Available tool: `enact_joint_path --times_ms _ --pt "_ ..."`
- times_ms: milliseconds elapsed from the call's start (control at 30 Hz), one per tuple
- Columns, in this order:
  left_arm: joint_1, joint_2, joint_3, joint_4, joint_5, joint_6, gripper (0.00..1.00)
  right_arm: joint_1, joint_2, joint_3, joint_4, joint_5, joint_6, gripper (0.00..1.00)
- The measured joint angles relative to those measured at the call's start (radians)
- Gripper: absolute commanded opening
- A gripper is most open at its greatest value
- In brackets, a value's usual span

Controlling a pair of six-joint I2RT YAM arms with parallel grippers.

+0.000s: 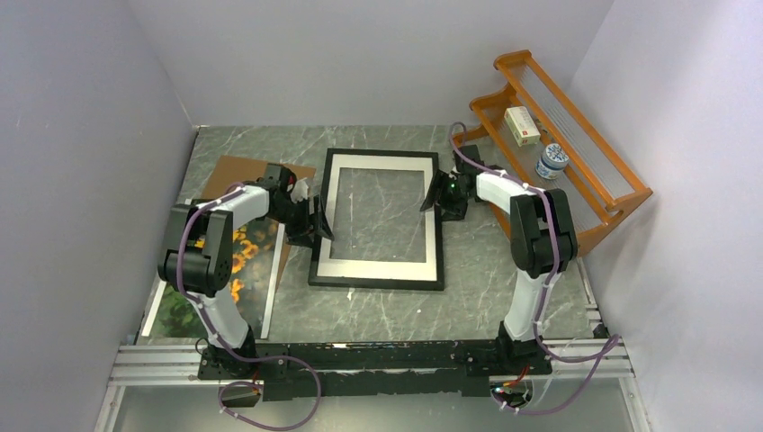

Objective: Put the photo into the frame
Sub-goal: Adjust the photo frame at the center of the board.

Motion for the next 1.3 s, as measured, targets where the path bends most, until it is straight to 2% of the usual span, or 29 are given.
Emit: enact_joint_path --times_ms 100,267,500,567,700,967,1167,1233,1300 --pt "-0.02 -0.007 0.0 -0.015 -0.016 -0.002 0.81 -0.002 0.017 0.047 -0.001 0.045 0.0 0.71" --pt "-0.027 -0.06 0.016 -0.094 -0.153 -0.014 0.91 0.004 -0.008 0.087 -0.019 0.159 0.018 0.7" --pt "0.035 -0.216 0.08 -0.174 -0.417 -0.065 0.88 0.06 -0.082 0.126 -0.034 0.156 0.104 0.65" --pt "0.064 -0.241 0.106 -0.208 -0.493 -0.095 0.86 0.119 -0.082 0.166 -0.036 0.142 0.141 0.64" --pt "0.122 -0.283 0.112 -0.278 -0.615 -0.172 0.85 0.32 -0.082 0.238 -0.012 0.101 0.244 0.62" --pt "0.199 -0.491 0.073 -0.367 -0.74 -0.264 0.86 0.691 -0.03 0.201 0.185 -0.034 0.534 0.54" --pt "0.203 -0.597 0.073 -0.385 -0.785 -0.269 0.86 0.851 0.083 0.164 0.286 -0.08 0.677 0.52" --pt "0.203 -0.589 0.073 -0.409 -0.817 -0.269 0.86 0.893 0.121 0.155 0.306 -0.083 0.707 0.45" --pt "0.211 -0.564 0.072 -0.428 -0.824 -0.269 0.85 0.924 0.155 0.151 0.323 -0.086 0.729 0.44"
